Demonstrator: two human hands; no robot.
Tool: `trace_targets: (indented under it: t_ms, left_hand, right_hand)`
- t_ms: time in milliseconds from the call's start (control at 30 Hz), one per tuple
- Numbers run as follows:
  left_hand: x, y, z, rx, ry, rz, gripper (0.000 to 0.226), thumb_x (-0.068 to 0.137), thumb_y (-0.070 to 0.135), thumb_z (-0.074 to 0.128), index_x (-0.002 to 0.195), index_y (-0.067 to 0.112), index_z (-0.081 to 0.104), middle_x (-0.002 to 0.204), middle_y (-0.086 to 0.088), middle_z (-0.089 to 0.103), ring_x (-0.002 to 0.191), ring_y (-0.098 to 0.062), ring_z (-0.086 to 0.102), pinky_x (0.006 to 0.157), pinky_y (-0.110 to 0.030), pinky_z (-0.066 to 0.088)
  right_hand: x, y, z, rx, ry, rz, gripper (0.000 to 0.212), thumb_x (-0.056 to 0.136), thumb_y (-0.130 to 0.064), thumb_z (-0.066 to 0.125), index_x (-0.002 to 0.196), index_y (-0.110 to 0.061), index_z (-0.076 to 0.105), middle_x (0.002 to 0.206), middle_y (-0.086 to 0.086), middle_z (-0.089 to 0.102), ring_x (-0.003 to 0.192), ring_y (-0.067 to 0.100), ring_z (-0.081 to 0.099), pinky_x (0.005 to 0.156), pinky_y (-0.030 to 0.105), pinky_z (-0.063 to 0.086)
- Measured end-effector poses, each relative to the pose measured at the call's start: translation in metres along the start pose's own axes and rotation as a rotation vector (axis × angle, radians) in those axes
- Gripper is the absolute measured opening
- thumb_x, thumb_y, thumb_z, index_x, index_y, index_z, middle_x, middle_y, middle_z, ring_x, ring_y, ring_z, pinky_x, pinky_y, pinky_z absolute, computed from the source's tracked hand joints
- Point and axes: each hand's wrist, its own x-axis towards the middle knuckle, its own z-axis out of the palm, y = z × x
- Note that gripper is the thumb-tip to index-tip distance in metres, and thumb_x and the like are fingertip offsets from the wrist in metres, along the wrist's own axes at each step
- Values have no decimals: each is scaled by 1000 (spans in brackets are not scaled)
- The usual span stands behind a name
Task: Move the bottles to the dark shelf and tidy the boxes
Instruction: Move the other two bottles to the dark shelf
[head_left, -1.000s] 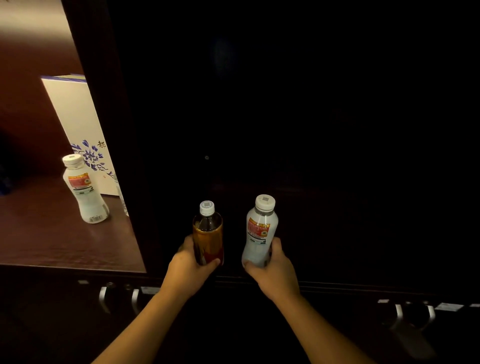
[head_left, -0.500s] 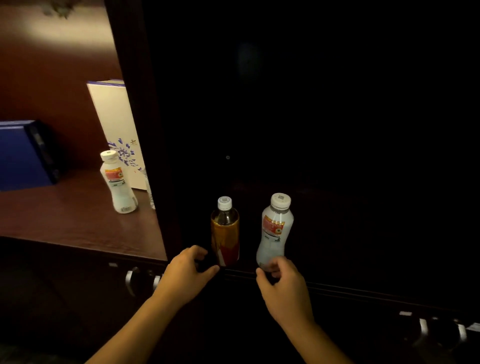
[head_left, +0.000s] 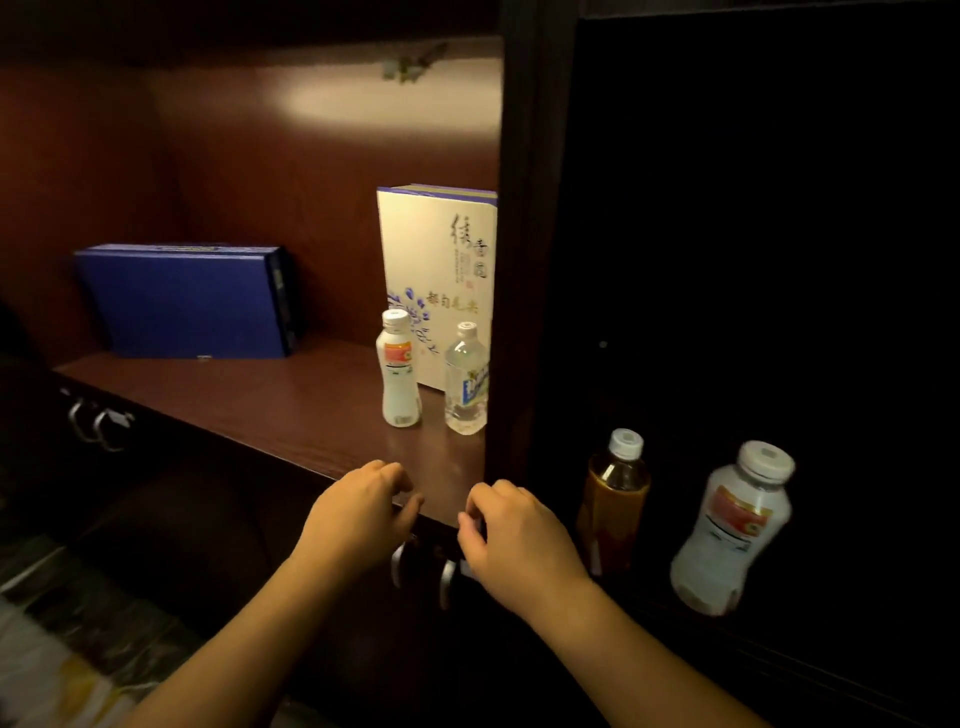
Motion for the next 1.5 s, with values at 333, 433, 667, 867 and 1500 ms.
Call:
trace_targets:
  t_ms: [333,433,667,867,1500]
  left_hand:
    - [107,-114,11,-16,-97,-18,36,86,56,58,107,27,61,104,6,59,94,-14,59,79,-37,54]
    - [143,-139,20,-12,-130,7,41,85,59,58,109,26,59,107,4,59,98,-17,58,81,-39,54]
    - [206,-162,47,-102,-200,20,61,76,63,66,115,19,47,113,-3,57,104,-25,56,80,-42,52]
    - [229,-154,69,-273,-246,15,74,68,63,73,119,19,41,117,-6,54,106,-29,56,83,-45,52]
    - [236,-147,83,-501,-252,-88,72,66,57,82,118,20,47,118,-5,66,108,-27,63,87,-39,53]
  right_hand:
    - [136,-41,73,-87,-97,237,18,94,-37,53,96,-19,56,99,1,58,95,25,57,76,37,49]
    - [166,-32,88,-112,-97,393,20,92,-40,55,94,-20,56,95,-1,57,91,24,59,73,35,49]
    - [203,0,111,-136,0,733,39,89,-39,59,117,-13,52,113,9,61,100,30,61,77,37,50]
    - [216,29,125,12,87,975,77,79,-43,75,136,-13,35,130,13,55,111,31,59,73,32,44]
    - [237,56,150,228,377,928,76,61,-43,88,120,-23,44,116,5,64,98,27,65,70,29,46]
